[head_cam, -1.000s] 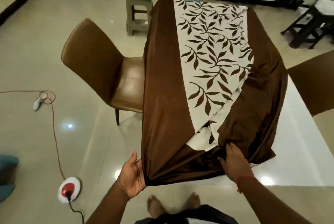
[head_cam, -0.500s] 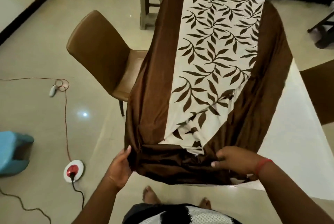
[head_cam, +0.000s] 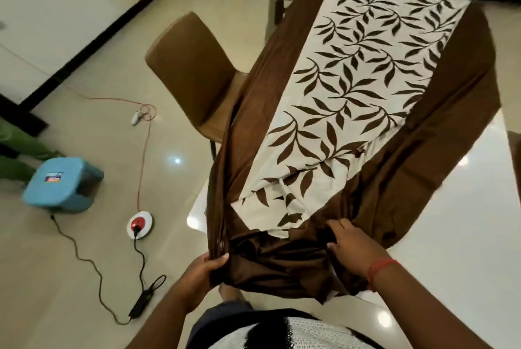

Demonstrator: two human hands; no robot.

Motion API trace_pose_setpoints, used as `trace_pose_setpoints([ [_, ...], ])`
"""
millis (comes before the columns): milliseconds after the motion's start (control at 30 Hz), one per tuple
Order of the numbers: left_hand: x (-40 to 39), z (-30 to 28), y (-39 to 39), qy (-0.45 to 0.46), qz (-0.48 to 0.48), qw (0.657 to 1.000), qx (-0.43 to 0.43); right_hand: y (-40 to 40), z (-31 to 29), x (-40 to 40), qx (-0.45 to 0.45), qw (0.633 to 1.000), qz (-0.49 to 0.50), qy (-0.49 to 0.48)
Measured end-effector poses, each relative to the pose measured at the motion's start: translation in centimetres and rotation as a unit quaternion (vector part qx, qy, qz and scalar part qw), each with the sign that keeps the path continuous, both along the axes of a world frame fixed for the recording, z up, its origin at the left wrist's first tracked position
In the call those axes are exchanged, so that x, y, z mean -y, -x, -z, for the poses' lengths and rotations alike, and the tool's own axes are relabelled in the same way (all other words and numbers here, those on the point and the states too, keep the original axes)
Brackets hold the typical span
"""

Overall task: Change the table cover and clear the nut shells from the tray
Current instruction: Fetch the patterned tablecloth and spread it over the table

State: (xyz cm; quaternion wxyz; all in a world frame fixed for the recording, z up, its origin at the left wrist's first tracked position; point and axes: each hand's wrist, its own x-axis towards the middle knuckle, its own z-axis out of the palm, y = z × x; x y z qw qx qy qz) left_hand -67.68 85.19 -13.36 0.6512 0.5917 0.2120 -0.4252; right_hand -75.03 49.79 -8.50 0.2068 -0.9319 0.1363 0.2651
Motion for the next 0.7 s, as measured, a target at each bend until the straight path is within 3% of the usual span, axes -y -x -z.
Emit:
trace_pose_setpoints([
  [100, -0.7, -0.5, 0.5, -0.052, -0.083, 0.994, 0.042, 1.5, 1.4, 0.7, 0.022, 0.997, -0.026, 0.066],
  [267, -2.3, -0.3, -1.7, -0.107, -0.211, 0.966, 0.104, 2.7, 2.0, 2.5, 0.048, 0.997, 0.012, 0.052],
  [400, -3.8, 0.4, -4.1, -0.138, -0.255, 0.95, 0.117, 2.0, -0.2, 4.9, 0.059, 0.989, 0.134, 0.03],
  [500, -6.2, 0.6, -6.3, -0.182, -0.248, 0.943, 0.124, 3.1, -2.3, 7.8, 0.143, 0.949, 0.273, 0.063],
  [600, -8.6, 1.6, -8.3, -0.274, -0.194, 0.929, 0.154, 5.4, -3.7, 8.7, 0.233, 0.877, 0.405, 0.115],
  [700, -9.9, 2.5, -10.2, -0.334, -0.143, 0.916, 0.168, 6.4, -3.4, 6.2, 0.244, 0.824, 0.5, 0.111],
])
